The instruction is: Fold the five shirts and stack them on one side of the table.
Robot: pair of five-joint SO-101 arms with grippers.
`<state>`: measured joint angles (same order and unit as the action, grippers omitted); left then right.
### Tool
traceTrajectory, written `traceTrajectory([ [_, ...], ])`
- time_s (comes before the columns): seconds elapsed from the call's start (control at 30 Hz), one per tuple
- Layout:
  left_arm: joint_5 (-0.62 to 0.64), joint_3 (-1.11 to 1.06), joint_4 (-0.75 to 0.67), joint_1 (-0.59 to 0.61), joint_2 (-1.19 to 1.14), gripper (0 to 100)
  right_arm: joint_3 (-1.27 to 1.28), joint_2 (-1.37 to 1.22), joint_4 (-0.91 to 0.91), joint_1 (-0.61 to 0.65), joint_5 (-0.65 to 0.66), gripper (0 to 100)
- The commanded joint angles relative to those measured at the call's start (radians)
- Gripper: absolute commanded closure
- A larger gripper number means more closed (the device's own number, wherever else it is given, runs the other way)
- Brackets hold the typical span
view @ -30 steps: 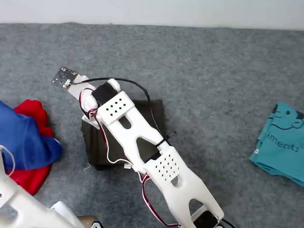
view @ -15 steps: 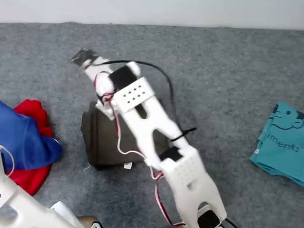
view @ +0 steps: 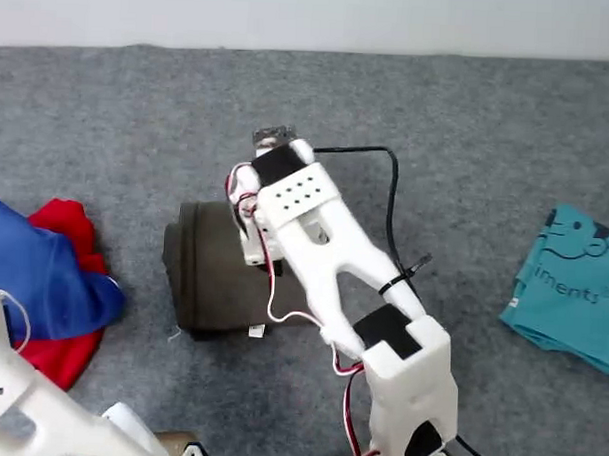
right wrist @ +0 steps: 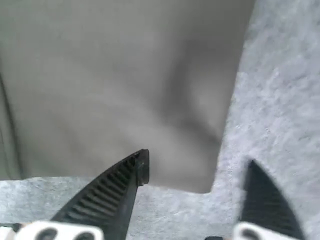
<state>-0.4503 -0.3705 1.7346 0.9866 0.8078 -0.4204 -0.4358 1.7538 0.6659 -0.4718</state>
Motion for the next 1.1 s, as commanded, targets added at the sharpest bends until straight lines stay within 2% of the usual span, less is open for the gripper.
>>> traceTrajectory([
  [0.0,-0.008,0.028,0.002,-0.005,0.021,98,-0.002,0.018,0.033,0.01,-0.043,58.6],
  [0.2,-0.008,0.028,0.002,-0.003,0.021,98,-0.006,-0.15,0.024,-0.035,-0.058,59.3],
  [0.4,-0.008,0.028,0.002,-0.003,0.021,98,-0.006,-0.303,-0.09,-0.031,-0.066,59.3],
  [0.7,-0.008,0.028,0.002,-0.003,0.021,98,-0.008,-0.384,-0.107,-0.025,-0.063,60.1],
  [0.83,-0.008,0.028,-0.002,-0.003,0.021,98,-0.014,-0.384,-0.084,-0.024,-0.058,74.5],
  [0.97,-0.008,0.028,-0.003,-0.005,0.021,98,-0.06,-0.387,-0.036,-0.025,-0.058,99.5],
  [1.07,-0.008,0.028,-0.002,-0.005,0.021,98,-0.08,-0.384,0.019,-0.027,-0.058,95.2],
])
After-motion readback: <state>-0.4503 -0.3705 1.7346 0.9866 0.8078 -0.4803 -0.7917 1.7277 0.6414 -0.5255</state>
